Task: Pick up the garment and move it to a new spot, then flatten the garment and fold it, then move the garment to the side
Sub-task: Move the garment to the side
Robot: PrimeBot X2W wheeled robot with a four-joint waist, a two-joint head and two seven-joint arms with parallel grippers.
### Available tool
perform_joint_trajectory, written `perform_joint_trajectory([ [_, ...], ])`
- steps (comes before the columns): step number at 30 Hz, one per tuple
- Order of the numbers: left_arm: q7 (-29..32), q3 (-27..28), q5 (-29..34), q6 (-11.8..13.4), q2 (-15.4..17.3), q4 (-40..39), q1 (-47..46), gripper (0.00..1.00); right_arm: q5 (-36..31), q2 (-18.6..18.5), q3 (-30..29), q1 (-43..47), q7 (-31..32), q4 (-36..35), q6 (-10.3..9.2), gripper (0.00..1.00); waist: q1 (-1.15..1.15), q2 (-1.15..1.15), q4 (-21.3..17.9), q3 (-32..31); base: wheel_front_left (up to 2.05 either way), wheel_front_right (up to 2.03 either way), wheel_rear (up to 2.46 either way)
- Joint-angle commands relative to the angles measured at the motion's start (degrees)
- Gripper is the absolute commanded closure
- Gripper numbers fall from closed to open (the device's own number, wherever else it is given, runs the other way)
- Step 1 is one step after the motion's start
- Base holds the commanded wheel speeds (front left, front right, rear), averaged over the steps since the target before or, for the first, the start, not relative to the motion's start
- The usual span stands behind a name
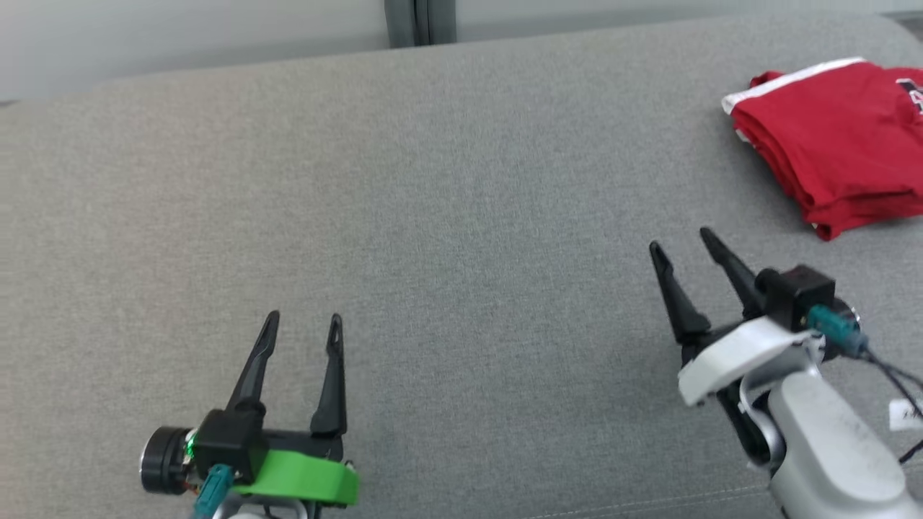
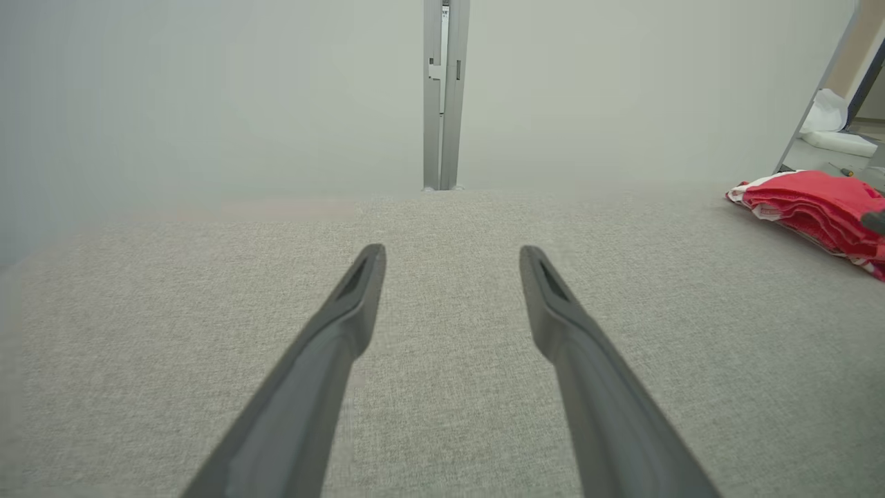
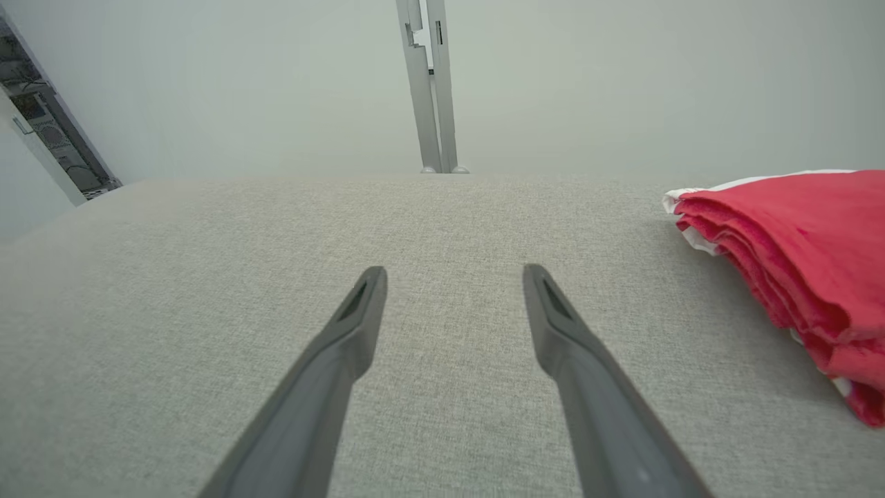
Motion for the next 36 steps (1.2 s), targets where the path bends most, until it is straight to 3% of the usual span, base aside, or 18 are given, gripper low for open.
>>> perform_joint_trajectory([
  [1,0.02,1.02,0.49,0.56,0.03,-0.13,1.62,0.00,-1.97,0.96,-0.96,2.23,-0.22,-1.56,-0.07,0.00,0.00,0.00,0.70,-4.03,0.00,0.00,0.00],
  [8,0.02,4.48,-1.04,1.92,-0.02,-0.08,6.59,0.00,-7.98,6.67,-5.13,13.46,-0.20,-10.08,-0.07,0.00,0.00,0.00,-0.29,-9.24,0.00,0.00,0.00],
  [14,0.02,5.83,-1.41,1.28,-0.01,-0.52,9.06,0.00,-8.69,8.90,-7.88,19.30,-0.20,-12.69,-0.07,0.00,0.00,0.00,-0.65,-11.73,0.00,0.00,0.00],
  [36,0.02,6.86,-1.57,0.86,-0.01,2.22,12.40,0.00,-7.52,9.53,-7.88,22.88,-0.21,-12.22,-0.05,0.00,0.00,0.00,-0.51,-14.74,0.00,0.00,0.00],
])
